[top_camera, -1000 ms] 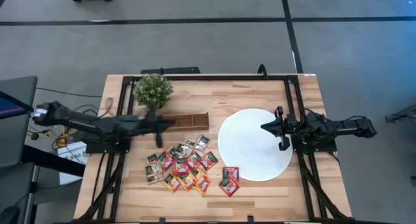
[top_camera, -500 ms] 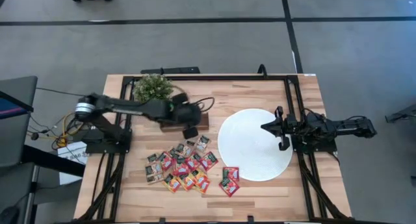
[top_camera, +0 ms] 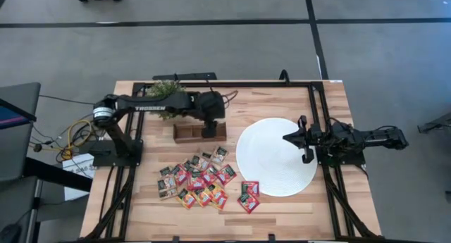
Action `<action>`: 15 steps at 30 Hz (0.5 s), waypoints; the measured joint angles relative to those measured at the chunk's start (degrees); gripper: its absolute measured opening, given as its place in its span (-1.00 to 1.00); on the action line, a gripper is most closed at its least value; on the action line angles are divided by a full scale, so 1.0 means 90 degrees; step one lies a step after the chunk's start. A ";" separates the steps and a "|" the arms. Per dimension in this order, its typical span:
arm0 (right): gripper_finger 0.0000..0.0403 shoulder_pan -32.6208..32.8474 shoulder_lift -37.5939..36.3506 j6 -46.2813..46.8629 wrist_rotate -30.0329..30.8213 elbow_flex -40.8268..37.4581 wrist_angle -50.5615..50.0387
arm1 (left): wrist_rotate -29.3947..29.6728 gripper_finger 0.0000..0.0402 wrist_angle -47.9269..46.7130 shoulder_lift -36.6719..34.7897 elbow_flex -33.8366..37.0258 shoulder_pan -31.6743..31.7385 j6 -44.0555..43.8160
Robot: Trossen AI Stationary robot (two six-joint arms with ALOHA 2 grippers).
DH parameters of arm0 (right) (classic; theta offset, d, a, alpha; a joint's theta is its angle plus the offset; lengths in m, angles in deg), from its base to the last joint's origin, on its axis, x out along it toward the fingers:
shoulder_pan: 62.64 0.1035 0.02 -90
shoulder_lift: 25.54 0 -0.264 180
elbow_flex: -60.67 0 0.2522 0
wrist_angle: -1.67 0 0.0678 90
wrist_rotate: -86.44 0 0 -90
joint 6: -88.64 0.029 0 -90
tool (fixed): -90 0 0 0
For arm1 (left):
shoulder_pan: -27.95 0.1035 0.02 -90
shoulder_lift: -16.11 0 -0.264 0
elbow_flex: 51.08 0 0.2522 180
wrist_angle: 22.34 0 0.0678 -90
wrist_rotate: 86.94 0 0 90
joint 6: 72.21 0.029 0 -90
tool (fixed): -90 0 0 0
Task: Pick & Place Tea
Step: Prepare the wooden organizer on the white mat
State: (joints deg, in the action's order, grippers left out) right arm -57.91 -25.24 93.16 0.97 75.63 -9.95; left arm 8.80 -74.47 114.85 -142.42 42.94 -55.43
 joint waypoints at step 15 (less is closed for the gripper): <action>-1.00 0.0000 0.0007 0.0001 0.0000 0.0000 -0.0051 | -0.0333 -0.18 0.0125 0.1308 0.0015 0.0305 0.0243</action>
State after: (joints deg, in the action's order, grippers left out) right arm -57.91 -25.18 93.17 0.97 75.63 -10.41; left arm 5.81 -73.35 126.62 -142.29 45.69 -53.25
